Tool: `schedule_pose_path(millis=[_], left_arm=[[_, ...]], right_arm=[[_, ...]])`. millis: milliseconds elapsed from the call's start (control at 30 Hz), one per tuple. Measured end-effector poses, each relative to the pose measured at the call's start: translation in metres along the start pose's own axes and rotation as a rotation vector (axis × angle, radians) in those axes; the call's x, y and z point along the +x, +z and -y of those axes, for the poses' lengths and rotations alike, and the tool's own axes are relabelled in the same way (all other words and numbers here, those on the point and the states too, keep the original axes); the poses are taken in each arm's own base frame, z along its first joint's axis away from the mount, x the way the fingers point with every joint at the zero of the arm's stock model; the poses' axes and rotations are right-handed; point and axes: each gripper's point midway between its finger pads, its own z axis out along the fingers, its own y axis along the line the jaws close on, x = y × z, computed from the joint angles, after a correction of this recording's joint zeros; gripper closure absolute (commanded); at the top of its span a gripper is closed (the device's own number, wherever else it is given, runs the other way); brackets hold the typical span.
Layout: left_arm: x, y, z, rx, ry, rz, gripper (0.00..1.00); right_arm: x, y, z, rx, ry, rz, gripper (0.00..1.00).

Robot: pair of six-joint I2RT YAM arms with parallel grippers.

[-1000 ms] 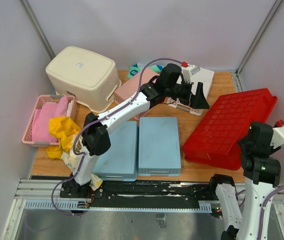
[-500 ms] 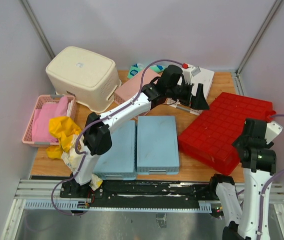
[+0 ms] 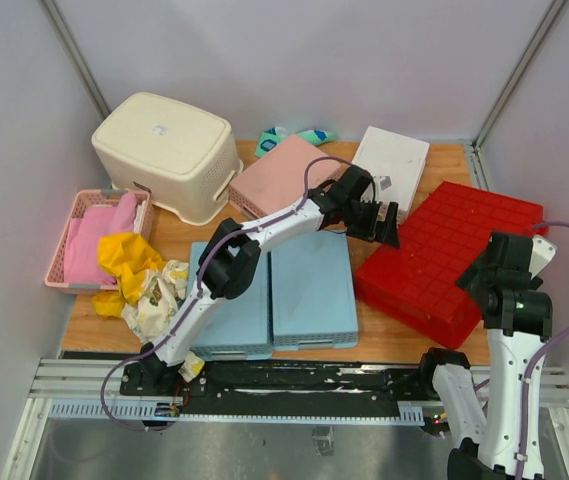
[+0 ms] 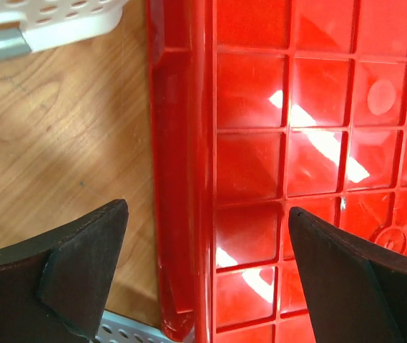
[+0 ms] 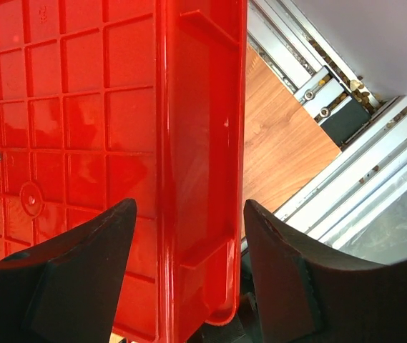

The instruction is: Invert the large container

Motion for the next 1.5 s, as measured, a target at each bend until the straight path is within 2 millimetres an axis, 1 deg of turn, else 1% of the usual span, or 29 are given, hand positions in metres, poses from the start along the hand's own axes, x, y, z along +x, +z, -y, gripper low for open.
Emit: schedule_pose_path(millis=[33,100,200,267,367,433,533,633,700,767,800,900,967,1033,1100,1133,1167,1200,1233,1300,1333,1367,1433,1500], left_arm=[[0.005,0.001,-0.003,-0.008,-0.007,-0.014,0.01],[0.008,0.001,-0.004,-0.007,-0.009,-0.028,0.01],[0.013,0.001,0.003,0.023,-0.008,-0.047,0.01],[0.021,0.0,0.008,0.05,-0.013,-0.07,0.01],[0.035,-0.003,0.021,0.1,-0.025,-0.107,0.01],[0.046,-0.005,0.032,0.134,-0.035,-0.138,0.01],[0.058,-0.011,0.046,0.167,-0.035,-0.162,0.01],[0.066,-0.018,0.057,0.185,-0.033,-0.176,0.01],[0.067,-0.025,0.064,0.187,-0.025,-0.176,0.01],[0.06,-0.033,0.071,0.18,0.0,-0.156,0.01],[0.054,-0.039,0.074,0.171,0.018,-0.14,0.01],[0.026,-0.061,0.09,0.138,0.091,-0.061,0.01],[0.004,-0.085,0.102,0.105,0.145,0.019,0.01],[-0.017,-0.114,0.112,0.07,0.193,0.105,0.01],[-0.036,-0.15,0.122,0.036,0.24,0.2,0.01],[-0.042,-0.164,0.125,0.021,0.254,0.236,0.01],[-0.049,-0.184,0.124,-0.014,0.273,0.293,0.01],[-0.051,-0.197,0.121,-0.043,0.279,0.325,0.01],[-0.054,-0.213,0.113,-0.095,0.287,0.372,0.01],[-0.054,-0.234,0.096,-0.179,0.294,0.433,0.01],[-0.051,-0.239,0.085,-0.22,0.291,0.442,0.01],[-0.045,-0.244,0.069,-0.27,0.285,0.448,0.01],[-0.026,-0.249,0.037,-0.356,0.26,0.434,0.01],[-0.007,-0.252,0.009,-0.423,0.235,0.413,0.01]], right_arm=[[0.0,0.0,0.0,-0.001,-0.001,-0.001,0.36],[0.001,0.001,-0.002,-0.009,-0.003,-0.007,0.36],[0.005,0.005,-0.006,-0.018,-0.008,-0.026,0.36],[0.009,0.009,-0.009,-0.025,-0.015,-0.05,0.36],[0.014,0.015,-0.014,-0.038,-0.022,-0.079,0.36],[0.015,0.018,-0.018,-0.049,-0.025,-0.091,0.36],[0.014,0.022,-0.026,-0.069,-0.027,-0.106,0.36],[0.013,0.026,-0.033,-0.093,-0.031,-0.116,0.35],[0.013,0.027,-0.038,-0.115,-0.039,-0.123,0.33],[0.012,0.027,-0.044,-0.147,-0.057,-0.125,0.31],[0.01,0.025,-0.047,-0.17,-0.065,-0.125,0.3],[-0.005,0.014,-0.062,-0.26,-0.087,-0.089,0.29],[-0.021,0.002,-0.075,-0.344,-0.099,-0.044,0.29],[-0.034,-0.011,-0.089,-0.433,-0.113,0.006,0.29],[-0.044,-0.026,-0.106,-0.552,-0.133,0.055,0.28],[-0.047,-0.031,-0.111,-0.591,-0.14,0.07,0.28],[-0.049,-0.038,-0.118,-0.646,-0.151,0.085,0.28],[-0.05,-0.044,-0.124,-0.691,-0.157,0.093,0.28],[-0.051,-0.049,-0.13,-0.732,-0.163,0.103,0.28],[-0.053,-0.058,-0.14,-0.804,-0.175,0.125,0.28],[-0.053,-0.061,-0.145,-0.831,-0.182,0.134,0.28],[-0.05,-0.063,-0.149,-0.858,-0.191,0.135,0.28],[-0.04,-0.065,-0.158,-0.901,-0.215,0.123,0.28],[-0.029,-0.067,-0.167,-0.937,-0.247,0.098,0.28]])
